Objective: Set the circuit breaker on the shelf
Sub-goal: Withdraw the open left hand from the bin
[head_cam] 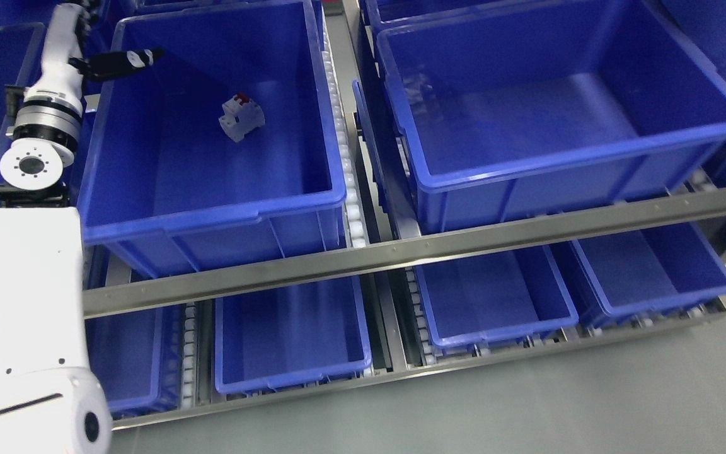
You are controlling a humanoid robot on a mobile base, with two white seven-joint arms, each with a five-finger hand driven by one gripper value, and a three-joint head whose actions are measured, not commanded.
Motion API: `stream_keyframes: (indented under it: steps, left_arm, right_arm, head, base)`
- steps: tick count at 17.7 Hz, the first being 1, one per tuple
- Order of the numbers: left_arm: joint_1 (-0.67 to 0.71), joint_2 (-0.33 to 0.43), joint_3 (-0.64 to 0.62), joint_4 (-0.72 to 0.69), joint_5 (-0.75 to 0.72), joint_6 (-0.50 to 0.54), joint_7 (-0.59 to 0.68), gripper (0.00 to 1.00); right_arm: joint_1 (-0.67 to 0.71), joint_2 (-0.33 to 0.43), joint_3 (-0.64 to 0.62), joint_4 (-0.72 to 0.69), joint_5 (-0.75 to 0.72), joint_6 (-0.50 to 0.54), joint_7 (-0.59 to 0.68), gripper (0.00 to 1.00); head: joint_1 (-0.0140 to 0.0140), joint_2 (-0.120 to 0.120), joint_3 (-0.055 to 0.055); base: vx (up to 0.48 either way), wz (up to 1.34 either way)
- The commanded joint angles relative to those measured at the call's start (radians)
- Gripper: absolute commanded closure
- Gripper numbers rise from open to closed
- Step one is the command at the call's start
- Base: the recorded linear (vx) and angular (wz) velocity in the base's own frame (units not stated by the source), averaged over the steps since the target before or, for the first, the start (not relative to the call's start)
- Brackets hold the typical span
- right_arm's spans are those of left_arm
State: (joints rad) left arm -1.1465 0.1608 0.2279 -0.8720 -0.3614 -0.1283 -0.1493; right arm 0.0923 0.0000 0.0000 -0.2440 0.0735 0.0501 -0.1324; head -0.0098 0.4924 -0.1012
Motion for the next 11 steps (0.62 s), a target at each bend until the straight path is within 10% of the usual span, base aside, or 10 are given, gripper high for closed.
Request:
stream_keyframes:
  steps: [1, 11]
  left_arm:
    - [0.186, -0.143, 0.168, -0.471, 0.101, 0.081, 0.05, 0.0]
    - [0.35, -0.143, 0.062, -0.602, 0.101, 0.11, 0.059, 0.0]
  right_arm:
    - [0.0, -0.017, 0.02, 0.0, 0.0, 0.03, -0.003, 0.0]
    - [0.0, -0.017, 0.02, 0.0, 0.0, 0.03, -0.003, 0.0]
  head:
    - [0.0, 0.0, 0.0]
    - [0.0, 0.0, 0.0]
  base:
    - [-0.358, -0.1]
    - [-0.292, -0.05]
